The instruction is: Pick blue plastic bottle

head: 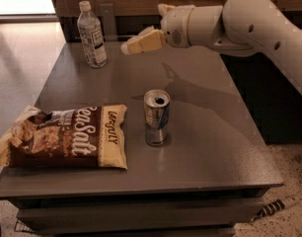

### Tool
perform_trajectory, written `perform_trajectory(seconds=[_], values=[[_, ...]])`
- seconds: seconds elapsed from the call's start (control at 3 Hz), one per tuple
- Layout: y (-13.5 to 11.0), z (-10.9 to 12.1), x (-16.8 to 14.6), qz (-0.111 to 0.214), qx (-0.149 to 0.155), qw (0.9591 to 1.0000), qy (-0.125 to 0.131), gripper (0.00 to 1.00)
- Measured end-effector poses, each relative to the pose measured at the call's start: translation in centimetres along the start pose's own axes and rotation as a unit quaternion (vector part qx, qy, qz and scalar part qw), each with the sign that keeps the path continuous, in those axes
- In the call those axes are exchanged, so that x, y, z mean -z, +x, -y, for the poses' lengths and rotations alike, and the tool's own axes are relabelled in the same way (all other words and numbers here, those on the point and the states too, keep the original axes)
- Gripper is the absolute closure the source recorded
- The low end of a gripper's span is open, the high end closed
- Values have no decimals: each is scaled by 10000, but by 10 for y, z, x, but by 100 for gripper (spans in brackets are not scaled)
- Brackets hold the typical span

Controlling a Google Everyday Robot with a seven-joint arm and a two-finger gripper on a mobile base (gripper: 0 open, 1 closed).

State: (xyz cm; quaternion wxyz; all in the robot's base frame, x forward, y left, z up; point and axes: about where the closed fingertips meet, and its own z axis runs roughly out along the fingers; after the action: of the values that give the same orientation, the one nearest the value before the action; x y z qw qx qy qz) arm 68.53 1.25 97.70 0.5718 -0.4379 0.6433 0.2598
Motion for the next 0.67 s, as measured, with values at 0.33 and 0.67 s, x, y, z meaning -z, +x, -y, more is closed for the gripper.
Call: perform_trajectory(seconds=[0.33,0.67], values=[[22,20,-56,286,-305,9991,74,0],[35,26,-96,439,-510,9977,-5,0]])
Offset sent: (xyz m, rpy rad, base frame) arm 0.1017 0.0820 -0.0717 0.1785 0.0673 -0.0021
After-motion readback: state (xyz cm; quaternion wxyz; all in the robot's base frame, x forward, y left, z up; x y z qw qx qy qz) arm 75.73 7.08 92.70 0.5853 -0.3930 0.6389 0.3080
